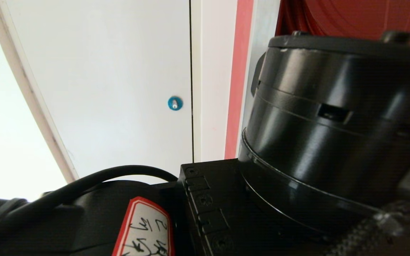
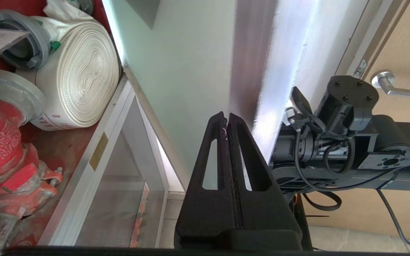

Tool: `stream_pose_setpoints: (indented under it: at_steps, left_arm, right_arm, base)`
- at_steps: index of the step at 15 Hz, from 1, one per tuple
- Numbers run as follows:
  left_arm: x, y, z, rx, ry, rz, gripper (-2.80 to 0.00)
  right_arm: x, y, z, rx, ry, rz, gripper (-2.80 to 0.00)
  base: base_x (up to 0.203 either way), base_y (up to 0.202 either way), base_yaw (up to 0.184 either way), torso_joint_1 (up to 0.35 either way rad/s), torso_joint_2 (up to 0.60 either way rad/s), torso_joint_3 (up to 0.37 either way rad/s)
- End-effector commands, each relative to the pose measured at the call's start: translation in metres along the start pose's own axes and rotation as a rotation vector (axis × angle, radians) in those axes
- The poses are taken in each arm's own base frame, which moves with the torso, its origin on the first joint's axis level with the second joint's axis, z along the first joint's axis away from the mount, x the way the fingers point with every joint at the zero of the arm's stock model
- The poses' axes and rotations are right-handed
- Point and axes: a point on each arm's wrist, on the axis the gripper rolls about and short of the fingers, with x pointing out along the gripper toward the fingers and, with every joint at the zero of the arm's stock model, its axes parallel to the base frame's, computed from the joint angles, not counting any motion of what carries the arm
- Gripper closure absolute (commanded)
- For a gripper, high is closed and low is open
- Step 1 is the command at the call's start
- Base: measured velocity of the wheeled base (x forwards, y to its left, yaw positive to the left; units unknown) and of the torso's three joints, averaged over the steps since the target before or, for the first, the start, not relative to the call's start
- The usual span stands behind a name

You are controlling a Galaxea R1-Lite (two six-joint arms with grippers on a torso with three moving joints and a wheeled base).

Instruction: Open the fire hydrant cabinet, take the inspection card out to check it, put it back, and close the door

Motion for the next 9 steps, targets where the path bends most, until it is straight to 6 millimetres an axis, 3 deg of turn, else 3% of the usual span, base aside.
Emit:
stream_pose_setpoints:
  at_steps: [1,6,9]
  left_arm:
    - [0.001,0.000,0.000,0.000,-0.001,-0.001,0.00]
    - [0.003,0.004,-0.007,-0.005,0.018,0.008,0.00]
    - [0.001,0.026,-0.015,-0.014,0.042,0.066,0.00]
  right_arm:
    - [0.000,0.000,0.000,0.000,0.002,0.001,0.00]
    - [0.000,0.000,0.000,0.000,0.002,0.001,0.00]
    - [0.000,0.000,0.000,0.000,0.000,0.001,0.00]
  base:
    - [0.000,0.000,0.000,0.000,0.00,0.000]
    - [0.000,0.000,0.000,0.000,0.00,0.000]
    - [0.000,0.000,0.000,0.000,0.00,0.000]
